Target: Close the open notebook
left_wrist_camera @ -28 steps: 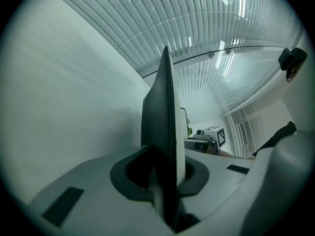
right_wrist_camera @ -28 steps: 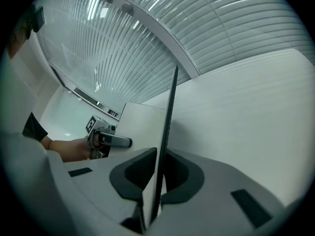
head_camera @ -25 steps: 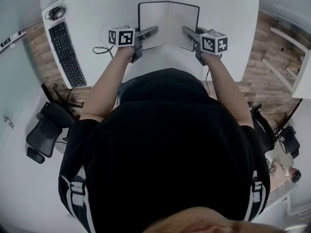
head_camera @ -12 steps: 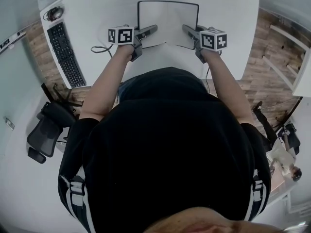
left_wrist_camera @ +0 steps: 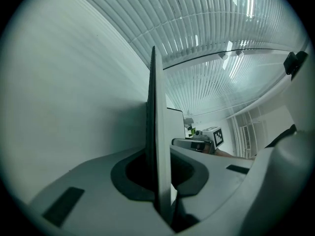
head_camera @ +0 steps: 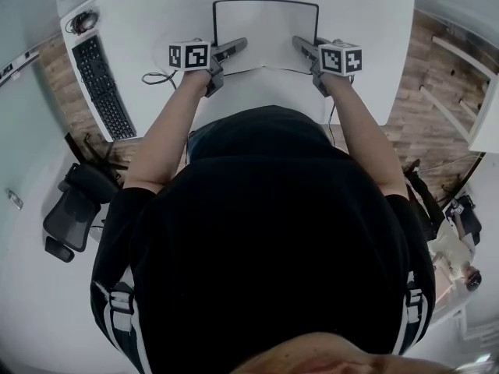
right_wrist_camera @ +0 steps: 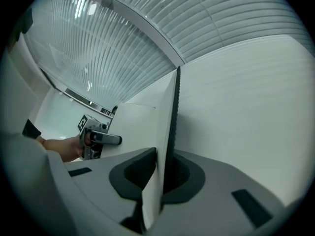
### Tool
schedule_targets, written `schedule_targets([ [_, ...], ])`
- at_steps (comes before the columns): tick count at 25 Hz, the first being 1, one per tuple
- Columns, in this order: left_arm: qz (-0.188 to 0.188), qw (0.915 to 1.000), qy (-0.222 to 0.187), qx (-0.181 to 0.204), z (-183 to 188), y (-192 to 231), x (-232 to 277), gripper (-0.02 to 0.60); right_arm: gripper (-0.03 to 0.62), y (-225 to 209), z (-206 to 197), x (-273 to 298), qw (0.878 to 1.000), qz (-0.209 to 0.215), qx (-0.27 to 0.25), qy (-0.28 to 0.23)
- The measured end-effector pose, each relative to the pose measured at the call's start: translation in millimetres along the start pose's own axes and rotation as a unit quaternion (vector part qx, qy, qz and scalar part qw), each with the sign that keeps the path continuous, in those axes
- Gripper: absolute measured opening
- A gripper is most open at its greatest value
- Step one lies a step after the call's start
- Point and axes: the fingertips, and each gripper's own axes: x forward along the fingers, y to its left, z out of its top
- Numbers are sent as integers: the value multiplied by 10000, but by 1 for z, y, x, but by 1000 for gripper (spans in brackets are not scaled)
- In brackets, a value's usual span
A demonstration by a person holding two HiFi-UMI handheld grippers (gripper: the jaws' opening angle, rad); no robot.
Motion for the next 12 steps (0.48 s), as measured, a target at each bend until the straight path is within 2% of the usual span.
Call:
schedule_targets([
  [4,-5,10000,-44,-59,0,2,-1,60,60,-4,-1,1,10000,-65,52,-31],
  [12,10,9999,-100,-61,1,3,-1,60,152,-27,-8,-3,9991,-422,79,-43],
])
